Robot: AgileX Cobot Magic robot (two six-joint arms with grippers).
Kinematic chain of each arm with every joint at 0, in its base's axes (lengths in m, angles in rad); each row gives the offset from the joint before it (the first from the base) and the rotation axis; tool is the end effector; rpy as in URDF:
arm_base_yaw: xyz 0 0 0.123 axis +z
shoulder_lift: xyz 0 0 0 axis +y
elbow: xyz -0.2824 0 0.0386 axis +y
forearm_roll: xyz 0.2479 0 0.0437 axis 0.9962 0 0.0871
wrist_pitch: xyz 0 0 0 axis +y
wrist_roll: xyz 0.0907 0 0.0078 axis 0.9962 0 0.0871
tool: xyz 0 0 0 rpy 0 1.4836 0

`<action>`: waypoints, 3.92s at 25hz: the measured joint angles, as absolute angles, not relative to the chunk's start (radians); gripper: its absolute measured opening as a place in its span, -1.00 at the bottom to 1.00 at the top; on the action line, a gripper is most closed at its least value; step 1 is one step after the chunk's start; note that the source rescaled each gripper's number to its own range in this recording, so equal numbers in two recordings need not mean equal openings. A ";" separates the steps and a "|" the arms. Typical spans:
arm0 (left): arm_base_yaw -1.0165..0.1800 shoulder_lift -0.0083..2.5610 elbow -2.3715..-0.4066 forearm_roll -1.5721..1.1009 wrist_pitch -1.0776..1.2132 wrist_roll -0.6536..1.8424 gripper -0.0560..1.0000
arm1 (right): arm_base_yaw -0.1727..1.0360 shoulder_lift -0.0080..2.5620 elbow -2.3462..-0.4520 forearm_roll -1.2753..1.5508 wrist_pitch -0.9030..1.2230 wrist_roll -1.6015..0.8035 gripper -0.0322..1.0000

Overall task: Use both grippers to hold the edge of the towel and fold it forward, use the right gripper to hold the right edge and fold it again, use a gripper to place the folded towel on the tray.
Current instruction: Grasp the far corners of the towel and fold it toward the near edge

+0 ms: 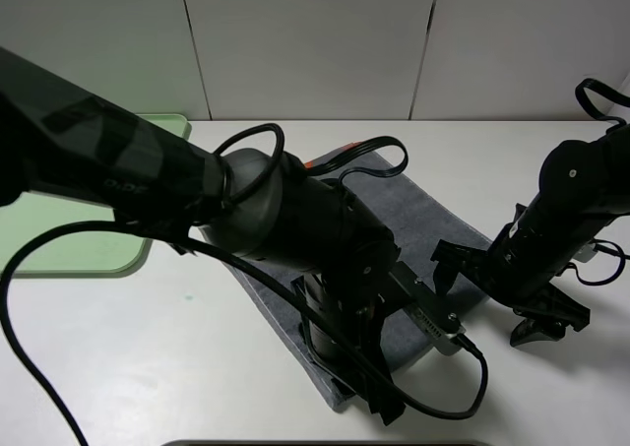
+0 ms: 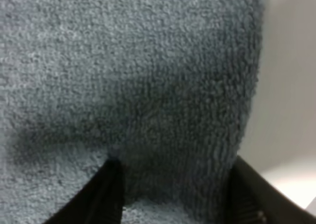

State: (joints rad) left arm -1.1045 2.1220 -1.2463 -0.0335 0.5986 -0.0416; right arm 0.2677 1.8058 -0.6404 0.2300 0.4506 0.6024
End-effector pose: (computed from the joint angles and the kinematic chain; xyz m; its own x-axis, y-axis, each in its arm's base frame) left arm 0.1736 -0.3488 0.0915 -0.5029 0.8452 -0.1812 0.8619 0.5061 -0.0312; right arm 0.2347 0.0738 0.0876 -0.8582 0.5120 0.0357 0.5127 0.8520 0.1063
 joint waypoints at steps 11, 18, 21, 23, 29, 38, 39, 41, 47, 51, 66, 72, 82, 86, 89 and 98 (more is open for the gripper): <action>-1.105 2.122 -1.246 -0.034 0.596 -0.042 -0.45 | 0.268 1.807 -0.639 0.210 0.459 0.602 0.45; -1.105 2.123 -1.246 -0.037 0.594 -0.042 -0.73 | 0.268 1.810 -0.639 0.236 0.417 0.599 -0.37; -1.105 2.123 -1.246 -0.037 0.594 -0.042 -0.86 | 0.268 1.811 -0.638 0.250 0.397 0.598 -0.65; -1.105 2.123 -1.246 -0.037 0.593 -0.042 -0.88 | 0.268 1.811 -0.638 0.257 0.390 0.598 -0.79; -1.105 2.123 -1.246 -0.037 0.593 -0.042 -0.89 | 0.268 1.813 -0.638 0.266 0.385 0.598 -0.94; -1.105 2.123 -1.246 -0.037 0.593 -0.041 -0.89 | 0.268 1.813 -0.638 0.267 0.385 0.598 -0.94; -1.105 2.123 -1.246 -0.037 0.593 -0.041 -0.89 | 0.268 1.813 -0.638 0.267 0.385 0.598 -0.94; -1.105 2.123 -1.246 -0.037 0.593 -0.041 -0.89 | 0.268 1.809 -0.638 0.267 0.385 0.598 -0.94; -1.105 2.119 -1.246 -0.038 0.600 -0.041 -0.89 | 0.268 1.791 -0.637 0.267 0.386 0.598 -0.94; -1.105 2.091 -1.246 -0.038 0.624 -0.041 -0.89 | 0.268 1.784 -0.637 0.267 0.388 0.598 -0.94; -1.105 1.988 -1.246 -0.052 0.693 -0.041 -0.89 | 0.268 1.717 -0.662 0.255 0.477 0.585 -0.94; -1.105 1.966 -1.246 -0.052 0.717 -0.041 -0.89 | 0.268 1.709 -0.776 0.252 0.594 0.541 -0.94; -1.104 1.928 -1.246 -0.046 0.725 -0.083 -0.89 | 0.268 1.709 -0.929 0.241 0.732 0.517 -0.94; -1.104 1.904 -1.246 -0.041 0.723 -0.097 -0.89 | 0.268 1.709 -0.984 0.233 0.781 0.507 -0.94; -1.104 1.893 -1.246 -0.034 0.723 -0.119 -0.89 | 0.268 1.709 -1.027 0.233 0.813 0.497 -0.94; -1.102 1.890 -1.247 0.053 0.762 -0.218 -0.89 | 0.301 1.709 -1.038 0.224 0.807 0.494 -0.94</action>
